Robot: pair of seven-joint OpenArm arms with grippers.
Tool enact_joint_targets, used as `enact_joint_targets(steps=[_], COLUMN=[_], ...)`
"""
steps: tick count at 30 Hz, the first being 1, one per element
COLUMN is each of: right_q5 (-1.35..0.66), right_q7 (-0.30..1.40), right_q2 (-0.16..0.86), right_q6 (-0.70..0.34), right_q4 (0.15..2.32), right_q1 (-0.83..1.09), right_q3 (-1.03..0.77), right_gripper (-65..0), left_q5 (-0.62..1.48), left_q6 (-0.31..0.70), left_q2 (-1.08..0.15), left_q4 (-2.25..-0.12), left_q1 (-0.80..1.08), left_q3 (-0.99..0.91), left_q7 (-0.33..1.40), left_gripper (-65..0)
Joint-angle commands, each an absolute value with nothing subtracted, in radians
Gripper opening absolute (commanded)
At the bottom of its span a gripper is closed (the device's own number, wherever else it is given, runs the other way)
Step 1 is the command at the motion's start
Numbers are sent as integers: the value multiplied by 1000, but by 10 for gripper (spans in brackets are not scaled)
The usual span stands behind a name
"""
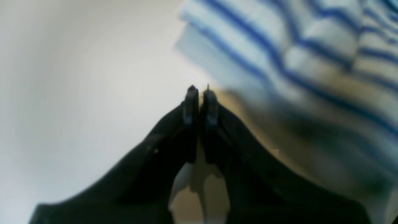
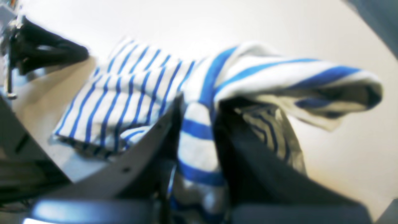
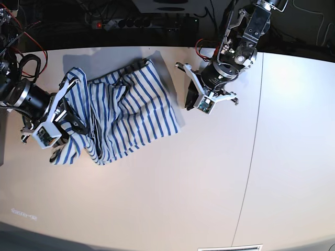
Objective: Fold the T-shirt properly
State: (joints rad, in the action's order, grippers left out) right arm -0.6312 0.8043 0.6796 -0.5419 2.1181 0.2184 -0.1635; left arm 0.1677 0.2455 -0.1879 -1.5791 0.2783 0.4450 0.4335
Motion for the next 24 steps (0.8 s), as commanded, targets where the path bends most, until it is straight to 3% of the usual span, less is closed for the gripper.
enact_joint_targets(steps=[1,10,18,24], right_q5=[-611,-364,-154,-35], right_q7=[777,739,712,699], right_q2=[698,695,690,629], right_q6=[-519,-511,-508,-501], right_q4=[2138,2138,2138,2135], right_q1=[208,179,138,136], right_q3=[-147,84,295,410], right_gripper=[-650,-650,-650,-650], left_q5=[152,140,135,136], left_q6=[251,255,255,255], left_q2=[-182,-86,-83,-84], left_q4=[-1521,-1440,-1440,-1440], left_q1=[310,310,310,308], left_q3=[456,459,459,459], left_q7=[644,644,644,648], left_gripper=[-578,-579,-579,-579])
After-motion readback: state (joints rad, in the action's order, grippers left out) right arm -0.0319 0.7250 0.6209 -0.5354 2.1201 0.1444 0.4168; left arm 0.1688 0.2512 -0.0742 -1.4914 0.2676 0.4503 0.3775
